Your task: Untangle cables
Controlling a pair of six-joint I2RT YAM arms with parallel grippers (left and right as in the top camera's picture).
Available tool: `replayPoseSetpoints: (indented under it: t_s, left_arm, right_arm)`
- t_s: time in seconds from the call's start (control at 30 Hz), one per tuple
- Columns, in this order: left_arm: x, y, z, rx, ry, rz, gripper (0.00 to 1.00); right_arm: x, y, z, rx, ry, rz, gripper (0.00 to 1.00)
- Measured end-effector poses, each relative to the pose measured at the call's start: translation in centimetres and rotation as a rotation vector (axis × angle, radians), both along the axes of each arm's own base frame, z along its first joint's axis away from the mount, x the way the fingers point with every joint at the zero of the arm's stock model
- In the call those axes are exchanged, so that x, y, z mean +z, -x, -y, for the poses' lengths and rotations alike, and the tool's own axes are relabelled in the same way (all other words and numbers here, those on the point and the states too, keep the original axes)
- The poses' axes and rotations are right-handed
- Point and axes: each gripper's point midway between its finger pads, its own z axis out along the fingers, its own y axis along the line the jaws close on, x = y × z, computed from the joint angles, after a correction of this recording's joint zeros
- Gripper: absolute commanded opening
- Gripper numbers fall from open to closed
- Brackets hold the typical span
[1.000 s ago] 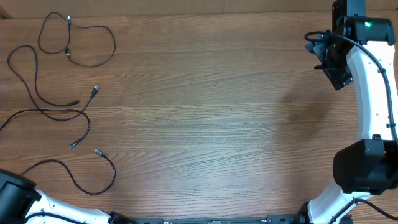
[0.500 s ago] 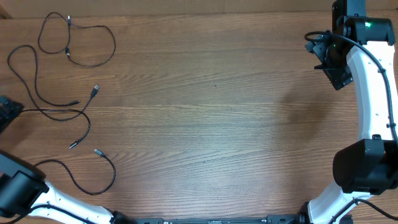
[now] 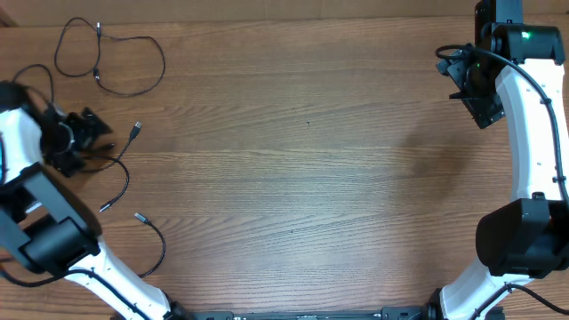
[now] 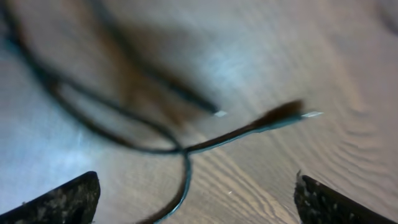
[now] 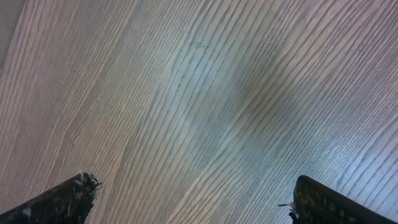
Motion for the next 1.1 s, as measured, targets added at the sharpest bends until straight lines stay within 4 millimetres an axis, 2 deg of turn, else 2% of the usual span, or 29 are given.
replayPoseSetpoints:
  t_s: [0.17,0.37,0.5,0.63,0.73,0.83,0.9,1.0,1.1]
  left_arm:
    - [-0.4,1.4,-1.9,0.172,-0.091,-0.098,1.00]
    - [-0.3,1.0,-4.3,0.280,-0.173,-0.079,1.00]
    - [-0.7,0.6,-4.9,0.305,-0.199,-0.055,1.00]
    - [-1.9,1.0,-5.0,0.315,-0.214,-0.064,0.98]
    - [-3.1,1.4,-5.0,0.329,-0.227,-0.071,0.91]
    - [-3.7,1.5,-5.2,0.341,-0.236,-0.068,0.76]
    - [-3.7,1.4,-5.4,0.343,-0.245,-0.059,0.70]
    - [-3.6,1.1,-5.6,0.347,-0.251,-0.046,0.54]
    - [-3.6,1.0,-5.7,0.348,-0.255,-0.045,0.49]
  right_arm:
    - [0.0,0.0,0.0,0.000,0.000,0.000,1.00]
    - [0.0,0.0,0.0,0.000,0.000,0.000,1.00]
    - [0.0,0.0,0.0,0.000,0.000,-0.001,1.00]
    - [0.0,0.0,0.0,0.001,0.000,0.000,1.00]
    - [0.0,0.0,0.0,0.000,0.000,0.000,1.00]
    - [0.0,0.0,0.0,0.000,0.000,0.000,1.00]
    - [0.0,0.0,0.0,0.000,0.000,0.000,1.00]
    - [0.0,0.0,0.0,0.000,0.000,-0.001,1.00]
    - [0.0,0.0,0.0,0.000,0.000,-0.001,1.00]
